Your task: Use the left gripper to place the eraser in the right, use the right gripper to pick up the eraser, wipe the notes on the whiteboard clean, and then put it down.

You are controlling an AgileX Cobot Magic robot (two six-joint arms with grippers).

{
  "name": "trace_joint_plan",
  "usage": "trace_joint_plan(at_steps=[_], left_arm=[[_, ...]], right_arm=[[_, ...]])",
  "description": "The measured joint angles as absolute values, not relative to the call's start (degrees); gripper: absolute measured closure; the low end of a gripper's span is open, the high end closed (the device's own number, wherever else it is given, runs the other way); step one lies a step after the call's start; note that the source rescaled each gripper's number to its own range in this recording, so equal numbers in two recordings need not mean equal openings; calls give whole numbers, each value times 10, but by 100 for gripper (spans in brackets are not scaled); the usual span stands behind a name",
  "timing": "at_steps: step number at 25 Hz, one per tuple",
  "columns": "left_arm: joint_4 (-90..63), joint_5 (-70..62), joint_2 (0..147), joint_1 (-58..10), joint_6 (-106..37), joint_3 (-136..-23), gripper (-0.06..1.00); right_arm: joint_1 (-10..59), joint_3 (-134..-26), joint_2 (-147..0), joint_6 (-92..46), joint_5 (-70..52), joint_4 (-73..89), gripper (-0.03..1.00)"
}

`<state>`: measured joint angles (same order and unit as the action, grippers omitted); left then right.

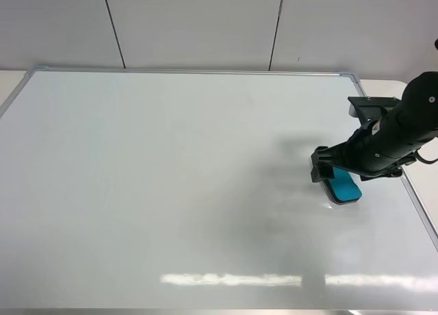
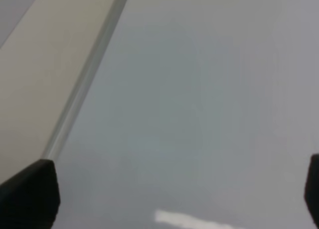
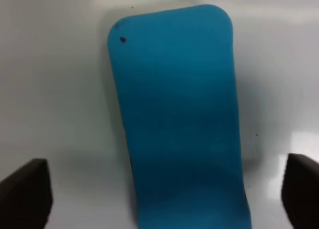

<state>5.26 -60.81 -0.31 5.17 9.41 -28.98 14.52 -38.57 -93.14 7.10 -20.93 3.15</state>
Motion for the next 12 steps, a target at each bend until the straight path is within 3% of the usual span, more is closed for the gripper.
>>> trace_joint_plan(at_steps=[1,3,12], left_arm=[[53,-608,-3,52,94,-290,-6],[53,-608,-3,52,94,-290,-6],[53,-608,-3,52,94,-290,-6]], right_arm=[[145,-386,-931,71,-209,32,10],[145,-386,-931,71,-209,32,1],[145,-386,-931,72,-209,31,-3]])
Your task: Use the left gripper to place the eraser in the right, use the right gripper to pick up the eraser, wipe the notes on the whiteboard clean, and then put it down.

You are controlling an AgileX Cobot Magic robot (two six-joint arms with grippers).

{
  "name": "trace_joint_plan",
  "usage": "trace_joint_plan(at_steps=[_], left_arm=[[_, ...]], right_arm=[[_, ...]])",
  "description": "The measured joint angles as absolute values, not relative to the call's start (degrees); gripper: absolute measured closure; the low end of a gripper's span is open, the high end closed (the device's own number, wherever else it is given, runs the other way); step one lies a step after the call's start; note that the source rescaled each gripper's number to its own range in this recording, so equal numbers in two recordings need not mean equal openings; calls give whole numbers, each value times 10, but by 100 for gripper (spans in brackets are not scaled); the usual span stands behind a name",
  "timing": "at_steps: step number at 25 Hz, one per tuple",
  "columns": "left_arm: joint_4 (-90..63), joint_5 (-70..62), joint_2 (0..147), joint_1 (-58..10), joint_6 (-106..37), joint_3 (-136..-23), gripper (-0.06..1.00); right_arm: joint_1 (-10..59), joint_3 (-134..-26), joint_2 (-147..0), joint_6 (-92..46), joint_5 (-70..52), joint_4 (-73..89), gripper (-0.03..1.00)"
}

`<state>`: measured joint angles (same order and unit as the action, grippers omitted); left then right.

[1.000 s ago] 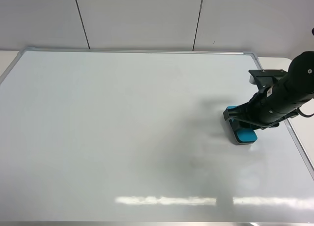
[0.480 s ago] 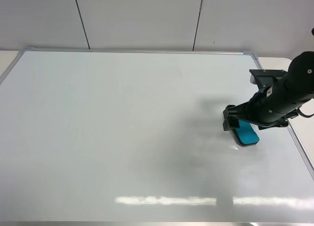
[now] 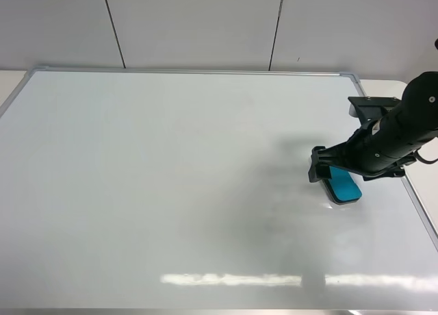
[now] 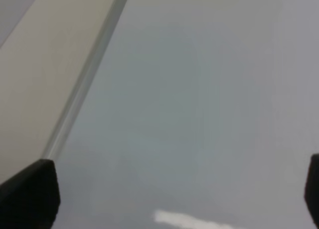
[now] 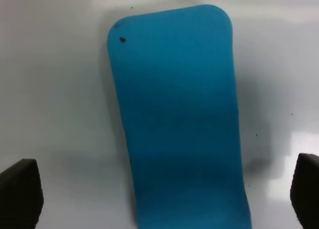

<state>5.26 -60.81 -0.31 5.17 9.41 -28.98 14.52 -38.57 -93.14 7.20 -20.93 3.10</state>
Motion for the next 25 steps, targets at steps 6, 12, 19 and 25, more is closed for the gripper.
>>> trace_joint_plan(at_steps=[6,12,19,25], left_arm=[[53,-608,-3,52,94,-290,-6],[53,-608,-3,52,94,-290,-6],[53,-608,-3,52,94,-290,-6],[53,-608,-3,52,94,-290,-6]], right_arm=[[145,-387,-877,71,-212,31,-3],[145,-433,-729,71,-239,11,-3],[145,-493,-546,67,-249,-37,-3],[145,-499,-394,66,-360,-67,-3]])
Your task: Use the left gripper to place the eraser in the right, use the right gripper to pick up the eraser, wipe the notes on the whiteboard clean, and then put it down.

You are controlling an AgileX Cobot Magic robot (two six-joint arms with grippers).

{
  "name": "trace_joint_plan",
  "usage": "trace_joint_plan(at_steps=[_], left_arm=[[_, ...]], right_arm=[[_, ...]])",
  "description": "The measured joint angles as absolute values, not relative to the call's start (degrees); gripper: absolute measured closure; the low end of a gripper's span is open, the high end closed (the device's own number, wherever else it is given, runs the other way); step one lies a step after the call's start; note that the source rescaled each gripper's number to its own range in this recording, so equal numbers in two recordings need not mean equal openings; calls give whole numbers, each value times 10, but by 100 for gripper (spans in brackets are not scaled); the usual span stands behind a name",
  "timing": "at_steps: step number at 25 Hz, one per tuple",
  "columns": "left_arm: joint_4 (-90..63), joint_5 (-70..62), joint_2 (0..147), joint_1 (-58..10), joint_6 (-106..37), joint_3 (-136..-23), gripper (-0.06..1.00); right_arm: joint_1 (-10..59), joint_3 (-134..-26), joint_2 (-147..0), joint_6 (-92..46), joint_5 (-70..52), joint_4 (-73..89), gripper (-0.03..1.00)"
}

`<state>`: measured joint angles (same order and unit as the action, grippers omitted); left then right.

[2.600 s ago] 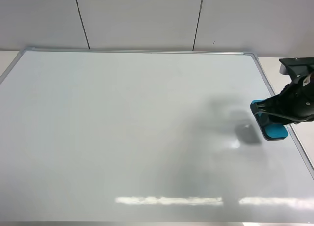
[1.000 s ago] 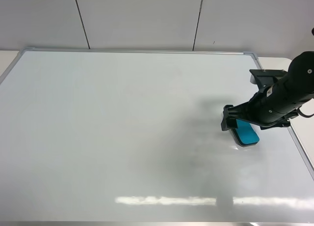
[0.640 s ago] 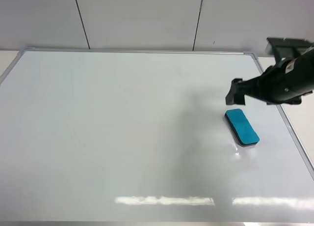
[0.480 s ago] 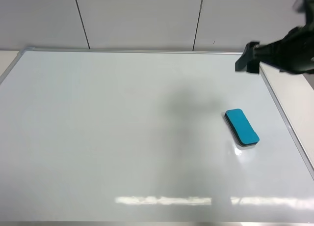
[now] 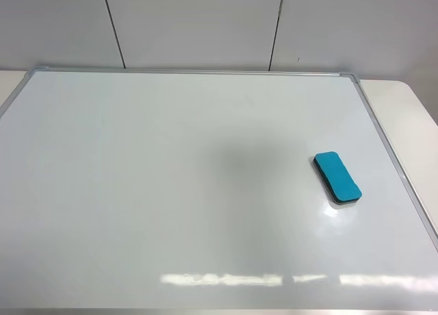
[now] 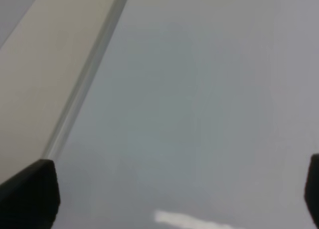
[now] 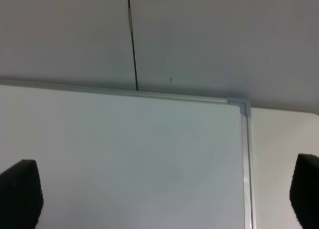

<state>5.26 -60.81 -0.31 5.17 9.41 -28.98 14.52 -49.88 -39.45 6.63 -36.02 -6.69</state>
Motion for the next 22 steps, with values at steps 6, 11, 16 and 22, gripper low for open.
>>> trace_joint_plan(at_steps=[6,11,16,22], left_arm=[[53,-608,-3,52,94,-290,-6],[53,-608,-3,52,94,-290,-6],[53,-608,-3,38,94,-290,-6],[53,-608,-3,4,94,-290,-6]], right_arm=[[145,-499,-274,66,-551,-70,-3],[145,-499,-202,66,-686,-70,-3],[145,-496,-154,66,-693,-71,-3],[101,-402,-96,66,-690,-68,-3]])
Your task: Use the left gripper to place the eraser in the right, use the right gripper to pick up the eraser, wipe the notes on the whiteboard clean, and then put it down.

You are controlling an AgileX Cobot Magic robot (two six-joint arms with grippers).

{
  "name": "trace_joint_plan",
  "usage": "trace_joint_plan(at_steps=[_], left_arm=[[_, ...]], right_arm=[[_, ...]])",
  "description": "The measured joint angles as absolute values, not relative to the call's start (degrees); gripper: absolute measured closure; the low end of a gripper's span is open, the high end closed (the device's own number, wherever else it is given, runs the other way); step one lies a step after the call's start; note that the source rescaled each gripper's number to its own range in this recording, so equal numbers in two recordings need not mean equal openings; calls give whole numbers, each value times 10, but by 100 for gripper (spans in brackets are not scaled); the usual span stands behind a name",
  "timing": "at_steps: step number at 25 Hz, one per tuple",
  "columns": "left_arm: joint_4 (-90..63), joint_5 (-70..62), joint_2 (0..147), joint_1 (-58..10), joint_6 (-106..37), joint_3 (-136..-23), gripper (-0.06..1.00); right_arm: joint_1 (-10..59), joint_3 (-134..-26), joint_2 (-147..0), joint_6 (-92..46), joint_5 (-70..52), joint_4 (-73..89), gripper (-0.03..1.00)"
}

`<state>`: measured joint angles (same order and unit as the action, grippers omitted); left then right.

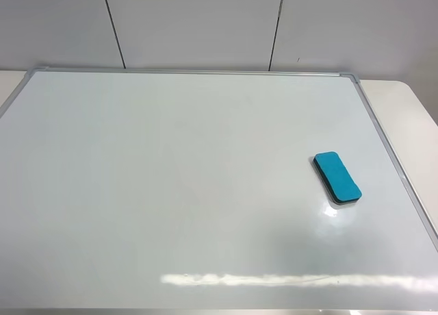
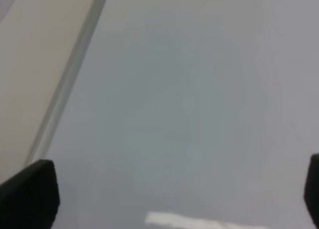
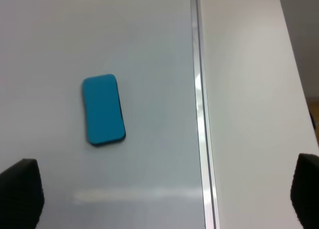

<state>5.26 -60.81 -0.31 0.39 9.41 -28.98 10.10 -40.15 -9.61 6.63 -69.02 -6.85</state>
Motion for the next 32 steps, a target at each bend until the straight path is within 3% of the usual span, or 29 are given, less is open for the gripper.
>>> trace_joint_plan(at_steps=[8,28,32], left_arm=[[53,-608,-3,-40,94,-290,-6],[53,-608,-3,-46,94,-290,-6],[53,-608,-3,-17,94,-290,-6]], right_arm=[[28,-326,-40,35,-662,-50,-3],[25,-309,1,14,-662,-44,-3],[25,-309,1,24,-662,-43,-3]])
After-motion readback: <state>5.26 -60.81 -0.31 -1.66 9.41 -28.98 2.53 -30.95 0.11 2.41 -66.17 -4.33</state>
